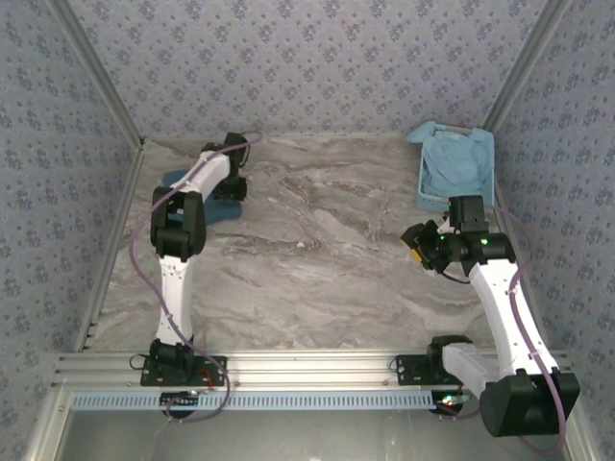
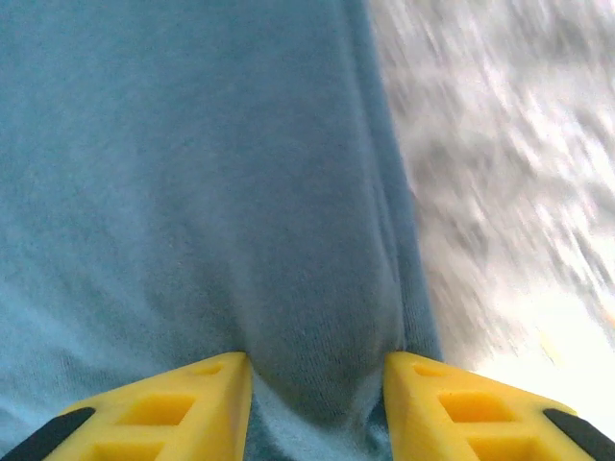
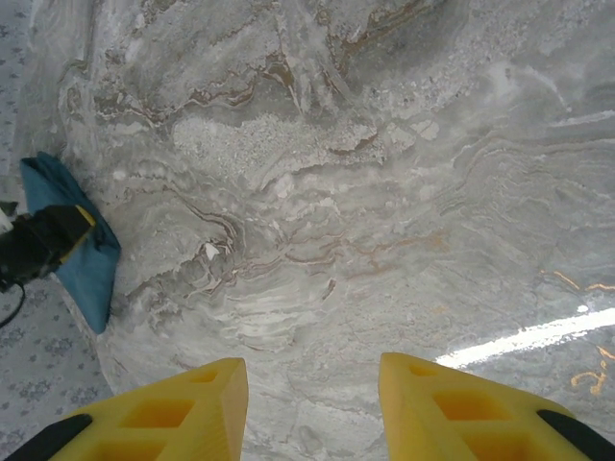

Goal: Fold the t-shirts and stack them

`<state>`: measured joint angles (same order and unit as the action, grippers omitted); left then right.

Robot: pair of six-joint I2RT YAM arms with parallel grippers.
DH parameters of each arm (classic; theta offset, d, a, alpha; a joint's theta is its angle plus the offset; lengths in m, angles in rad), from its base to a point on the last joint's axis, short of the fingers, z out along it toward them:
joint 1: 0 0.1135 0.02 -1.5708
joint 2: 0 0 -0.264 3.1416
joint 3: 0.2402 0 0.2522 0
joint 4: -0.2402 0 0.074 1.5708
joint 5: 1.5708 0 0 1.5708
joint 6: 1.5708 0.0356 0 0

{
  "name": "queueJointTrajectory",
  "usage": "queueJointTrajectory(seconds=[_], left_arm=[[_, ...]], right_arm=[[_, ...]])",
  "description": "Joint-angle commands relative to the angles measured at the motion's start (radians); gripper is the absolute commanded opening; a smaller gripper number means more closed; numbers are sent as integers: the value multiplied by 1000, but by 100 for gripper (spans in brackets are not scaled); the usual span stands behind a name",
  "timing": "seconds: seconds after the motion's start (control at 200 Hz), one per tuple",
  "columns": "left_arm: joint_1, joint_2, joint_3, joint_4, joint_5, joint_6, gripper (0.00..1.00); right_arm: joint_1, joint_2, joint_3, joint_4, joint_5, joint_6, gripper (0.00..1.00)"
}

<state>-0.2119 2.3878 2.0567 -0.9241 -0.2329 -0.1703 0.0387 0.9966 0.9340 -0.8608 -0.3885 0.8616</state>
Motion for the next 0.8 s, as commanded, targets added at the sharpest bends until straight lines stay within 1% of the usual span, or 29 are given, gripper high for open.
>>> queueJointTrajectory(seconds=[0.0, 0.115, 0.24, 0.31, 0.395, 0.44, 0.475, 0.545, 0.59, 0.65, 0.69, 0.71, 0.769, 0.794], left_arm=[[43, 90, 95, -26, 4, 124, 40], [98, 133, 146, -33, -13, 116, 41], [109, 126, 156, -36, -25, 122, 46], [101, 93, 156, -45, -23, 104, 49], [78, 17, 157, -54, -24, 76, 57], [66, -31, 156, -60, -27, 43, 61], [60, -70, 152, -64, -9, 10, 63], [61, -148, 126, -72, 26, -122, 72], [72, -195, 86, -69, 84, -222, 73], [96, -253, -11, -38, 184, -375, 72], [118, -292, -96, 13, 258, -477, 71], [129, -312, -168, 48, 288, -531, 70], [173, -375, -357, 196, 409, -692, 67], [191, -401, -431, 271, 443, -759, 67]], right_arm=[[-1, 5, 33, -64, 10, 17, 43], [-1, 15, 33, -77, 10, 14, 43], [-1, 42, 37, -72, 11, -2, 43], [2, 69, 48, -55, 11, -12, 43], [12, 109, 71, -31, 6, -19, 43], [21, 127, 86, -18, 7, -21, 43], [31, 140, 95, -9, 9, -20, 43], [50, 159, 107, 6, 14, -21, 44], [59, 169, 106, 19, 13, -21, 44], [69, 179, 98, 38, 6, -18, 44], [74, 181, 93, 54, -1, -13, 44], [76, 184, 91, 61, -2, -11, 44], [82, 190, 88, 81, -9, -7, 44], [84, 192, 88, 90, -14, -6, 44]])
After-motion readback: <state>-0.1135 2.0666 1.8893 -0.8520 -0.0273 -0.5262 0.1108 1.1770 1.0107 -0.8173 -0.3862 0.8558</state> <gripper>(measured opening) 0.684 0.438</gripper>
